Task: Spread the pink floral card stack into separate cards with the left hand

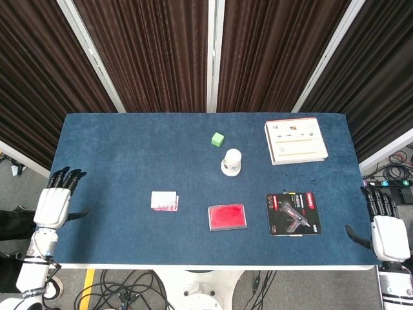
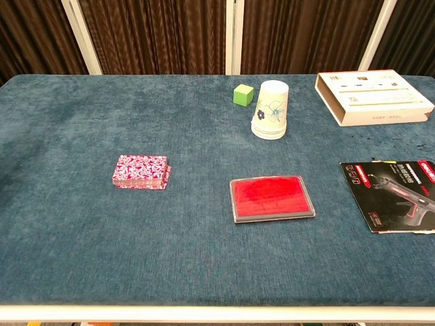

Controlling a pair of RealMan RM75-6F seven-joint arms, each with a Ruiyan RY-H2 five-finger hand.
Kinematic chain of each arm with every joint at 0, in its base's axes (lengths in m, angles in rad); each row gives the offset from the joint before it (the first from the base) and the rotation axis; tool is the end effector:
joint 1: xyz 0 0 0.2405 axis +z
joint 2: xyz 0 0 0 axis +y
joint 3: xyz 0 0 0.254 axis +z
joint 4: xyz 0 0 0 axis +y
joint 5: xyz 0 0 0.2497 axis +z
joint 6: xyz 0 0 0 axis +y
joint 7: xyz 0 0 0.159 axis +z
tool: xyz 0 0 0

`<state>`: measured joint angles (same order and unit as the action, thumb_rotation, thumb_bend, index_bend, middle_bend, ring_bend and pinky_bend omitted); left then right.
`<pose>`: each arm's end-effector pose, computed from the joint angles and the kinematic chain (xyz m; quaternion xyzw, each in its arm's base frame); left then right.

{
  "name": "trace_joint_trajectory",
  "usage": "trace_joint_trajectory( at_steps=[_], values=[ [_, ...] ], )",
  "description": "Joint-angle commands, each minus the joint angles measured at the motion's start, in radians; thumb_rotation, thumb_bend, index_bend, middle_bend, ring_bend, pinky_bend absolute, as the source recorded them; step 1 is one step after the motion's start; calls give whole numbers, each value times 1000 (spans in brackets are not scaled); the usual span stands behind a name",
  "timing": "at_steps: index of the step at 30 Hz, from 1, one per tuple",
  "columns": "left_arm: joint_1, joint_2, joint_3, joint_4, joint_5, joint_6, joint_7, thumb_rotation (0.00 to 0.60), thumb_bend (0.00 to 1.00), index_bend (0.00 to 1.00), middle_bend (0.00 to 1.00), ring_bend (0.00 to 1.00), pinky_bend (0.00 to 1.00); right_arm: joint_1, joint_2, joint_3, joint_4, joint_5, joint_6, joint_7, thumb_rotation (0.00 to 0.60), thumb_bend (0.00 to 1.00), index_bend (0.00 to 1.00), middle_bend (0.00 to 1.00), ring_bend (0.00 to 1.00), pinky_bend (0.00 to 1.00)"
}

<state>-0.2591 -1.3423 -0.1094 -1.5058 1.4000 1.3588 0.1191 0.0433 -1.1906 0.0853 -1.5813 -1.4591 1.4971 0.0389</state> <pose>-0.2919 0.2666 0.0526 -0.6139 -0.3847 -0.4014 0.5604 -0.3334 -0.1939 0.1108 0.5471 -0.4190 0.4078 0.5990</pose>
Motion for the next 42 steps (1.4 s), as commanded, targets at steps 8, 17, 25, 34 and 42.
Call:
trace_joint_trajectory(
  at_steps=[8,17,25,34,42],
  values=[
    [-69,-53,22,12,73,-69,-6,600,63,188,146,46,111,2,15,2,-11,-2,2,-15,600,153,0,0,0,0],
    [-164,-106,15,-18,29,-234,-17,600,62,187,147,46,111,7,6,0,-1,12,-21,-13,600,153,0,0,0,0],
    [-221,-207,-20,46,-70,-318,0,600,63,186,162,46,112,13,0,-1,19,22,-40,4,600,153,0,0,0,0],
    [-268,-285,-33,130,-133,-382,7,600,66,185,165,46,111,11,5,2,16,25,-35,1,600,153,0,0,0,0],
    [-293,-342,-44,150,-184,-403,26,600,66,178,184,46,111,18,-3,0,20,24,-47,-2,600,153,0,0,0,0]
  ],
)
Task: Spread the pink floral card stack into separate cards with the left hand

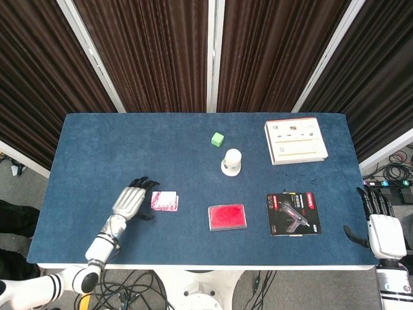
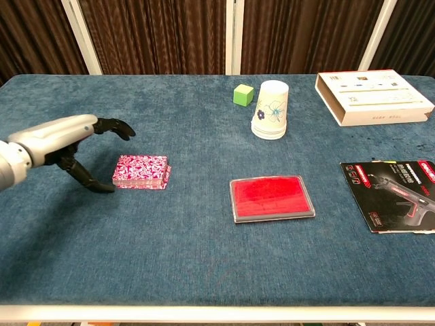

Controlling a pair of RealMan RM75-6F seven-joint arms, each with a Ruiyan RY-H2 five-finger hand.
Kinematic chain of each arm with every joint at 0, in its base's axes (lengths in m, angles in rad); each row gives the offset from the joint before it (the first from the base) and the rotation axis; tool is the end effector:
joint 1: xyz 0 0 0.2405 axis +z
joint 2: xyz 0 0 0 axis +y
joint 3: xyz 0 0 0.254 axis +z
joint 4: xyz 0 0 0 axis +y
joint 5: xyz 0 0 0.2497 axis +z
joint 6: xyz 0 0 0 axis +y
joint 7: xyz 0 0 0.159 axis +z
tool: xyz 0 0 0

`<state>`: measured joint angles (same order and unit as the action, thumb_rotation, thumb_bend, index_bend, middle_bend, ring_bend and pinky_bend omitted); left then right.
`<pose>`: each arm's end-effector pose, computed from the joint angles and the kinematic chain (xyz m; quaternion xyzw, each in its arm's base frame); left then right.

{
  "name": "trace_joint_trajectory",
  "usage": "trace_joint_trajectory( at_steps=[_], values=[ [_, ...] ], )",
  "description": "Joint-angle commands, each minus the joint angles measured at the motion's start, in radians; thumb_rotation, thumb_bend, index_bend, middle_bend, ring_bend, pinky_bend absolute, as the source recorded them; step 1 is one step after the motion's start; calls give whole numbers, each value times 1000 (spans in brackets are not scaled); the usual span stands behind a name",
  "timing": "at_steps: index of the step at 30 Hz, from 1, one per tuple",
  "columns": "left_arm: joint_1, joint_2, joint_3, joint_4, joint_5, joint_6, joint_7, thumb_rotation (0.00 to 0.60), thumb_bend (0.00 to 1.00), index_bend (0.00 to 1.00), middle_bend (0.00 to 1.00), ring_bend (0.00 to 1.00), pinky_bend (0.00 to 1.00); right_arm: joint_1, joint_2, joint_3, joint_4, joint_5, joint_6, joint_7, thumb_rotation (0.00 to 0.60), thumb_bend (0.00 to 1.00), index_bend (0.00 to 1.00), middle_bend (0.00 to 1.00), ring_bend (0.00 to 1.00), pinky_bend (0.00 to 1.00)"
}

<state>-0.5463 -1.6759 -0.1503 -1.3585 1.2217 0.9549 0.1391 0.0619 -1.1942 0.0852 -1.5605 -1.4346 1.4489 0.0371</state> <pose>-0.1988 0.3189 -0.0992 -0.6888 -0.4878 -0.3707 0.3876 -0.3406 -0.2001 0.1061 0.5551 -0.4285 0.3901 0.5967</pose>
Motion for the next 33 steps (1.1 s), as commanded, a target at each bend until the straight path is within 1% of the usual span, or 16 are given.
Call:
trace_joint_trajectory(
  at_steps=[1,6,17,23,33],
  values=[
    [-7,-11,-4,3,-8,2,9,600,66,178,185,46,111,-1,1,1,-1,0,3,0,600,153,0,0,0,0],
    [-17,-27,-4,9,-17,4,21,600,69,178,211,46,111,-4,5,3,3,6,6,12,600,153,0,0,0,0],
    [-31,-68,-6,77,-55,-6,38,600,87,178,221,46,110,-3,6,4,2,6,5,13,600,153,0,0,0,0],
    [-34,-62,-12,64,-70,-15,25,600,100,178,236,47,110,-2,1,4,12,15,-4,18,600,152,0,0,0,0],
    [-48,-76,-18,73,-87,-25,23,600,165,183,274,47,110,-3,3,6,19,17,-2,28,600,154,0,0,0,0]
  ],
)
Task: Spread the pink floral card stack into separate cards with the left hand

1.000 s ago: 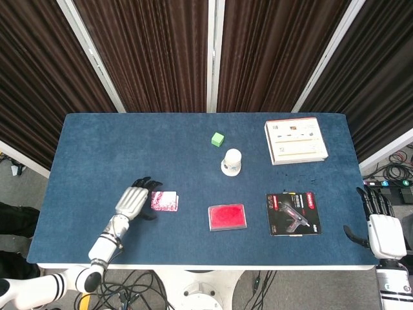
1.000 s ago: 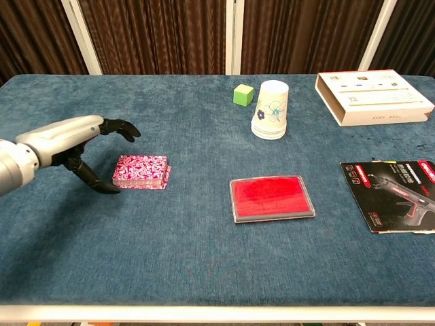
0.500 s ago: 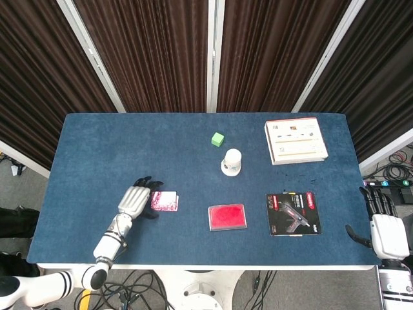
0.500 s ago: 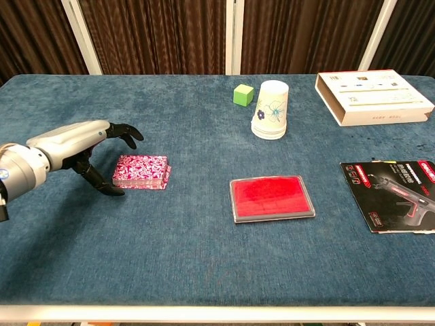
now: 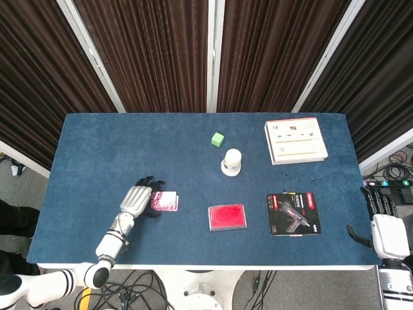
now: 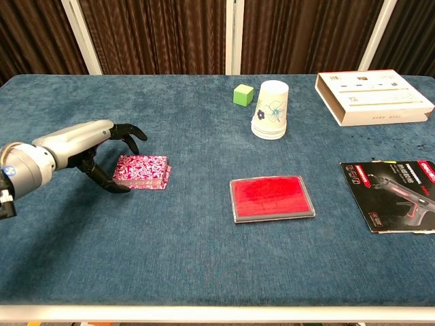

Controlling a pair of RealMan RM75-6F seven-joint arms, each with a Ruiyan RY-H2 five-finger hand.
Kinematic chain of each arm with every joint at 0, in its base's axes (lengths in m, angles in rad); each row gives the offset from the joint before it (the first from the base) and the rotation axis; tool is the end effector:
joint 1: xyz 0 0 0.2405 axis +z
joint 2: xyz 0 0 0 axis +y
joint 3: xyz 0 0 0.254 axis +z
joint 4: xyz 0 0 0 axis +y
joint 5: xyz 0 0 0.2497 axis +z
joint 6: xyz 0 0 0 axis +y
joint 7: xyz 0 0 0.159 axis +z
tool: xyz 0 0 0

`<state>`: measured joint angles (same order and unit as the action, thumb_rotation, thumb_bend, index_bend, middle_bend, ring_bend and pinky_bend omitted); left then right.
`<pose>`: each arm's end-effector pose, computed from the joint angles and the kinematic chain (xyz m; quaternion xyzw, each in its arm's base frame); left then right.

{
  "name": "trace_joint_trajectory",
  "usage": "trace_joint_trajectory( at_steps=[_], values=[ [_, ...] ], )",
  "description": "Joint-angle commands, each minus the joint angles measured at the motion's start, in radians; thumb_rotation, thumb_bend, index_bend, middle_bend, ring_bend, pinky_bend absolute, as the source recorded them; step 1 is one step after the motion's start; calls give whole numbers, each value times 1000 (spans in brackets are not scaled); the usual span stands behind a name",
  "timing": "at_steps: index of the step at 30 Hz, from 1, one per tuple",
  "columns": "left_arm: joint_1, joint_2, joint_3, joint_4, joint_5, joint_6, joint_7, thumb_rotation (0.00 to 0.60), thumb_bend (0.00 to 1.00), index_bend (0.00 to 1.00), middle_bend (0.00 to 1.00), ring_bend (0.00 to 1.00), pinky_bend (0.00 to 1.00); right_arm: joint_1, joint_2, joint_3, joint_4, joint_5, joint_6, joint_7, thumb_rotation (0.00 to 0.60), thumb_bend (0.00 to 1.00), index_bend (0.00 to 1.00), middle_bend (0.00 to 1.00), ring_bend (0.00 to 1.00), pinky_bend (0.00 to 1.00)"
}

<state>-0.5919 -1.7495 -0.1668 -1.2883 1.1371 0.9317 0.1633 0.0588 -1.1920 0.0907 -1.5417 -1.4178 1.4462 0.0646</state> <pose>-0.1918 0.3298 -0.1185 -0.6799 -0.5041 -0.3612 0.3914 -0.3481 -0.2004 0.1108 0.5455 -0.4336 0.3899 0.6020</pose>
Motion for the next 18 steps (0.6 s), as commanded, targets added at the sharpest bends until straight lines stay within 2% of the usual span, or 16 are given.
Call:
trace_joint_trajectory(
  at_steps=[1,18],
  values=[
    [-4,-4,-3,4,-4,-3,-3,600,172,184,276,47,110,-1,1,0,0,1,0,1,600,153,0,0,0,0],
    [-21,-15,-6,28,-15,-5,9,600,197,187,300,48,110,-3,3,0,5,7,-3,8,600,153,0,0,0,0]
  ],
)
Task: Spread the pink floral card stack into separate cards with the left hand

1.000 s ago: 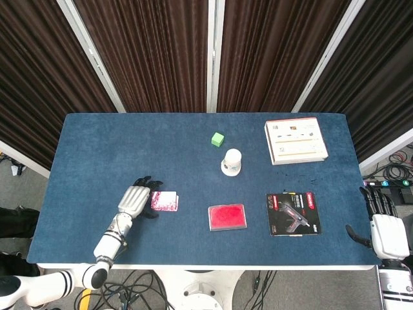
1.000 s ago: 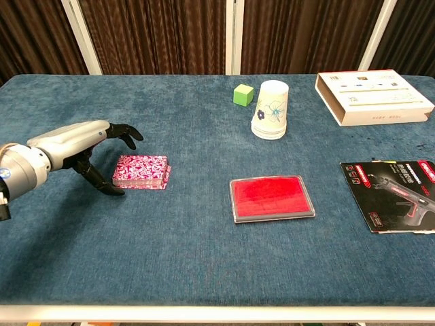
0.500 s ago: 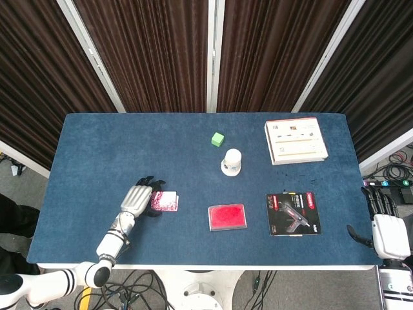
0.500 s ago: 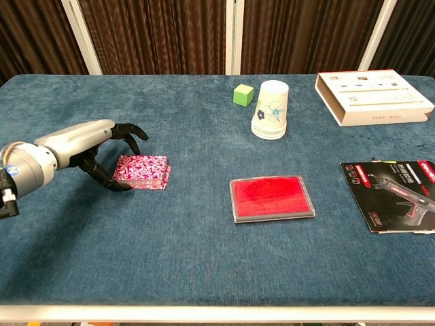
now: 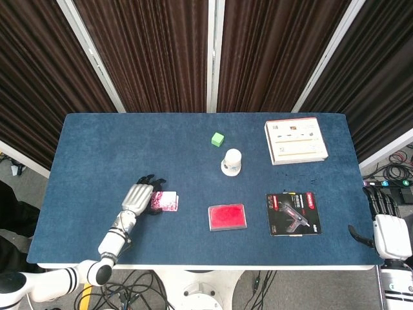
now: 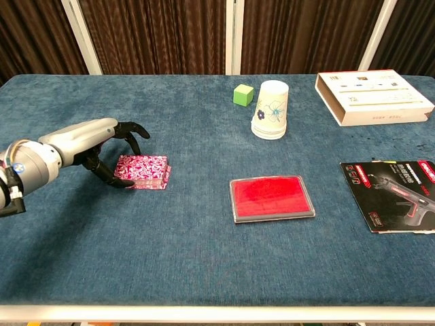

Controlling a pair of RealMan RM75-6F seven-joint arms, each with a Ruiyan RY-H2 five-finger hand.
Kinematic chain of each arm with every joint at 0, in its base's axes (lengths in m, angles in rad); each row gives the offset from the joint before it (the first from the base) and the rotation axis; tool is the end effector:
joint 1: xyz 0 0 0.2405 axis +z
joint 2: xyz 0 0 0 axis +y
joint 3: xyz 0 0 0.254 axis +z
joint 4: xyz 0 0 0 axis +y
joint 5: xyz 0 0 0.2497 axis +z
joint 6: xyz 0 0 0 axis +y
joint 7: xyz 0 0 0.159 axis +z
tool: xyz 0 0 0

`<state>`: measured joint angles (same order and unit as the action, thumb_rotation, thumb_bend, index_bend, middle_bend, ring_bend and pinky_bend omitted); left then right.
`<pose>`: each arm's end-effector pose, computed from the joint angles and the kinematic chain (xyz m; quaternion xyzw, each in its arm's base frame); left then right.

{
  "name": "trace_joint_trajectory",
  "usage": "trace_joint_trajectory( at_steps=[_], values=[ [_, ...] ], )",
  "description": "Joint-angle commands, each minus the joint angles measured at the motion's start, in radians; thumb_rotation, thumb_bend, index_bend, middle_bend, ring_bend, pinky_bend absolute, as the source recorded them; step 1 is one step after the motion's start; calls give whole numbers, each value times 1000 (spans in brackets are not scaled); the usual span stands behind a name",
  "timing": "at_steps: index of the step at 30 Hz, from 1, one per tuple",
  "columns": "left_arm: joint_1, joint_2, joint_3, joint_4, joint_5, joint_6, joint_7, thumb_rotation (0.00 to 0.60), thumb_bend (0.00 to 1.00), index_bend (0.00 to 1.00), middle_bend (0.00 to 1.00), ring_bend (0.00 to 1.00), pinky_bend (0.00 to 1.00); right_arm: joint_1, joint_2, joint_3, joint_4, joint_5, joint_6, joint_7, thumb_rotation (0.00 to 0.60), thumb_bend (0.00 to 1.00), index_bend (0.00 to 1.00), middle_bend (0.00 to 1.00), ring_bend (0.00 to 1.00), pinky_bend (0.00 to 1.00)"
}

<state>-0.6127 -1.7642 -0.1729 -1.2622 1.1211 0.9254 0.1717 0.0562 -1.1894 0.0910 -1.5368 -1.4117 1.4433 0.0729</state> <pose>-0.1894 0.3365 -0.1211 -0.6818 -0.4999 -0.3592 0.3954 -0.3512 -0.1996 0.1123 0.5426 -0.4364 0.3879 0.6038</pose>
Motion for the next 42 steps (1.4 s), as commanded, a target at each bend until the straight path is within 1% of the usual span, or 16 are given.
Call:
trace_joint_trajectory(
  at_steps=[1,6,12,22,30,33,42],
  values=[
    [-1,0,1,3,2,3,0,600,198,187,301,48,110,-1,0,0,0,1,0,-1,600,153,0,0,0,0],
    [0,-2,1,10,7,12,-5,600,199,198,318,70,110,0,-2,-1,1,2,-3,-2,600,153,0,0,0,0],
    [1,-5,7,17,21,22,-8,600,201,219,356,72,110,-1,-4,-2,5,4,-5,-2,600,153,0,0,0,0],
    [1,-7,8,17,21,24,-12,600,202,222,359,72,110,-1,-2,0,5,8,-8,-1,600,153,0,0,0,0],
    [0,-9,5,18,20,25,-15,600,208,232,378,74,110,-1,-2,0,5,9,-9,0,600,153,0,0,0,0],
    [1,-11,5,20,22,31,-16,600,211,241,402,92,110,0,-2,1,5,10,-10,1,600,153,0,0,0,0],
    [4,-16,7,24,31,39,-24,600,244,263,441,112,110,-1,-2,1,6,10,-10,2,600,153,0,0,0,0]
  ],
)
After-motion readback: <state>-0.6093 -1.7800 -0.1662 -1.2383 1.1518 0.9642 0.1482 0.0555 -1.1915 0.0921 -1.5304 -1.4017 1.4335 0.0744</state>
